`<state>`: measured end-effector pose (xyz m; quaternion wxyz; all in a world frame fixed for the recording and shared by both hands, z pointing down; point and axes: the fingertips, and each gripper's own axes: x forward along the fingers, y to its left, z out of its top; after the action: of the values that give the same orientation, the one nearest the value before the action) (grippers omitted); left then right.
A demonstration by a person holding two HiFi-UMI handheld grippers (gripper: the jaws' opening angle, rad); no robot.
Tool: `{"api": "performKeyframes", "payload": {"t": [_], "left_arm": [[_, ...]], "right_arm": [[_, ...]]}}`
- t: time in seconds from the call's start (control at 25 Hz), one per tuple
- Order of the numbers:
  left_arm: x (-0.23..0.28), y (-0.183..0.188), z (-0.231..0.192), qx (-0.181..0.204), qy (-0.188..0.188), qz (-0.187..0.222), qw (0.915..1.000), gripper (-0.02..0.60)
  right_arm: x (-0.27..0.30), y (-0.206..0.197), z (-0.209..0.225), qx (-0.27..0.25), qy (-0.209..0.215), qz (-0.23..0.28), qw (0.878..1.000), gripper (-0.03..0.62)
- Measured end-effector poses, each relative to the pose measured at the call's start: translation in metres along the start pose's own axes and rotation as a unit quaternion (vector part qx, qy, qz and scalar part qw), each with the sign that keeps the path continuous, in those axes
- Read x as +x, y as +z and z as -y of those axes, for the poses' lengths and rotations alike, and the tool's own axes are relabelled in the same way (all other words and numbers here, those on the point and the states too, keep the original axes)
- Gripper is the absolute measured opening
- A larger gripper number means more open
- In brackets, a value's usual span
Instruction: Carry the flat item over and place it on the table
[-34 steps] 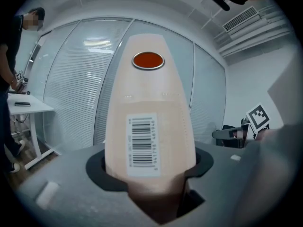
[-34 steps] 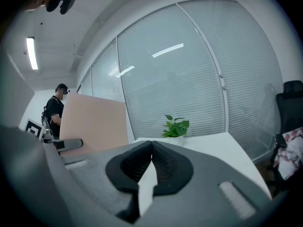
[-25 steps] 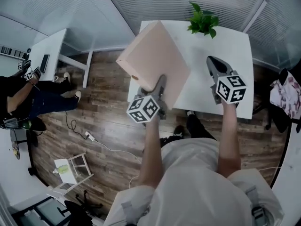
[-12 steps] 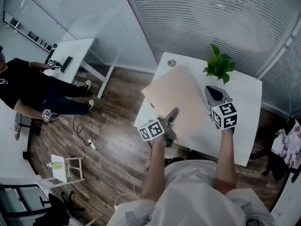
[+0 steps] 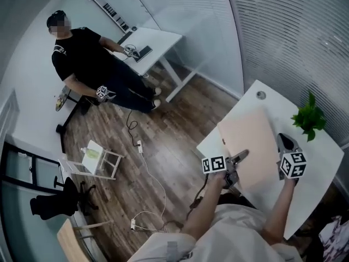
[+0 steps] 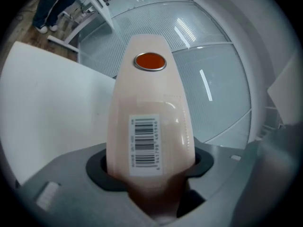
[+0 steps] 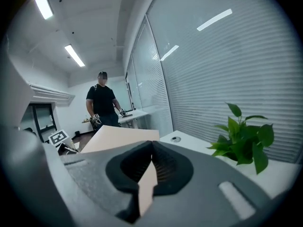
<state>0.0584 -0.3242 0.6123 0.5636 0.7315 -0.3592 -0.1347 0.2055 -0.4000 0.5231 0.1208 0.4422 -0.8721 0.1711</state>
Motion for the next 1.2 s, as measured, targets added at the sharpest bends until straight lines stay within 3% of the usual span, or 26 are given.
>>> {"api": "performKeyframes", "payload": {"t": [0.08,0.32,0.68,0.92,1.2], "left_arm": [[-0.007,0.001,-0.004,-0.021,-0.002,0.004,0.9998,0.308],[0.0,-0.015,-0.013,-0.012,0.008,-0.002,0.9999,0.308],[0.004,-0.03,-0.024,-0.056,0.001,-0.001,0.9984,0.307],[0.015,-0.048,-0.02,-0.067,-0.013,-0.038,0.9969,0.307],[0.021,-0.058,-0.026,-0.102,-0.015,-0.055,0.9931,0.307]], "right_arm": [[0.01,0.0,-0.007,0.001,0.006,-0.002,1.0,0.001],[0.025,-0.02,-0.024,-0.004,0.049,-0.018,0.999,0.002],[0.025,-0.058,-0.036,-0.003,0.093,-0.055,0.994,0.002],[0.015,-0.075,-0.052,-0.036,0.128,-0.092,0.987,0.001],[0.011,-0.098,-0.047,-0.011,0.12,-0.121,0.985,0.002]]}}
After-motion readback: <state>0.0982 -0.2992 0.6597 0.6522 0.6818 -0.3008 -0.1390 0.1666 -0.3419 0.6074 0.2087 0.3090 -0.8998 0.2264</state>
